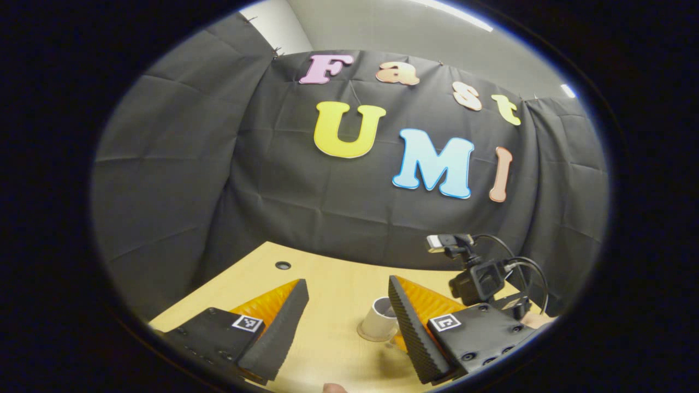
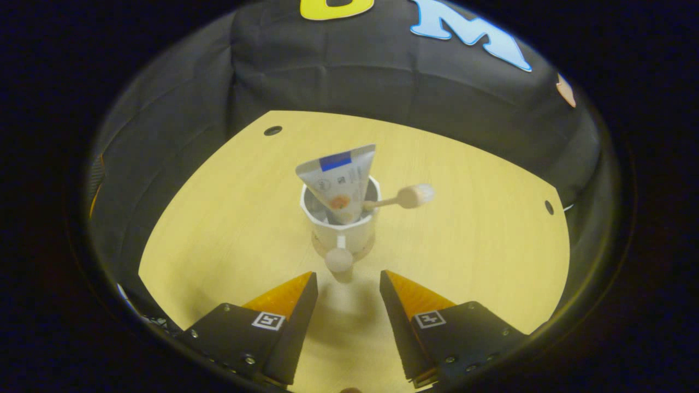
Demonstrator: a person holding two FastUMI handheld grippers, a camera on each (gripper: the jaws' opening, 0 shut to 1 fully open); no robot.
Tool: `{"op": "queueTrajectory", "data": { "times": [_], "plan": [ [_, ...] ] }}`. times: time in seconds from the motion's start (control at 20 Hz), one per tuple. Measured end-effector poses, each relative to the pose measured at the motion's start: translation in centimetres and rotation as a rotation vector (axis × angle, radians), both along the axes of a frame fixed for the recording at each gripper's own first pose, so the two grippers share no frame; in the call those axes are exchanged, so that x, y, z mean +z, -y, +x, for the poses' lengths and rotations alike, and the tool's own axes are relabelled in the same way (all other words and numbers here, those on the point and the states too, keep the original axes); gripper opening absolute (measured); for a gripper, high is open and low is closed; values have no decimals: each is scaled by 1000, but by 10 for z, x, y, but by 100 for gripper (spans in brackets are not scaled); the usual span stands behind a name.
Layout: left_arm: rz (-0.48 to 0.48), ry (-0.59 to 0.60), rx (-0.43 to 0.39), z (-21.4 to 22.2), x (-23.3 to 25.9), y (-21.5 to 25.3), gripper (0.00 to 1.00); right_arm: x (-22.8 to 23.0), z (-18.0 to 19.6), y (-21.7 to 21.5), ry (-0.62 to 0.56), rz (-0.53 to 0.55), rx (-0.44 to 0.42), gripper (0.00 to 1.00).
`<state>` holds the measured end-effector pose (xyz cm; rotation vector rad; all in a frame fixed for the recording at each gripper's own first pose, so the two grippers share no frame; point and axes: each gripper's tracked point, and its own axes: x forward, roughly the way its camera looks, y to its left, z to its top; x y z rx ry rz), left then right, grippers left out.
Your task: Put the toothbrush and toothpaste on the desktop into the cup, then pick up the cup and place it on the coaster on the desktop.
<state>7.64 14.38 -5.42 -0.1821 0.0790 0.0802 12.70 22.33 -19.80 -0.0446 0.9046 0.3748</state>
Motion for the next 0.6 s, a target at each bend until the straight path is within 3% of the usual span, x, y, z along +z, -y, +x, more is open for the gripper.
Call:
{"op": "queueTrajectory", "data": {
  "times": [0.3, 0.6],
  "plan": [
    [28, 14, -33, 5, 5, 27, 95, 50, -14, 54, 118, 80, -102, 70],
    [37, 39, -75, 13, 20, 64, 91, 108, -20, 131, 373, 44, -205, 71]
  ]
}}
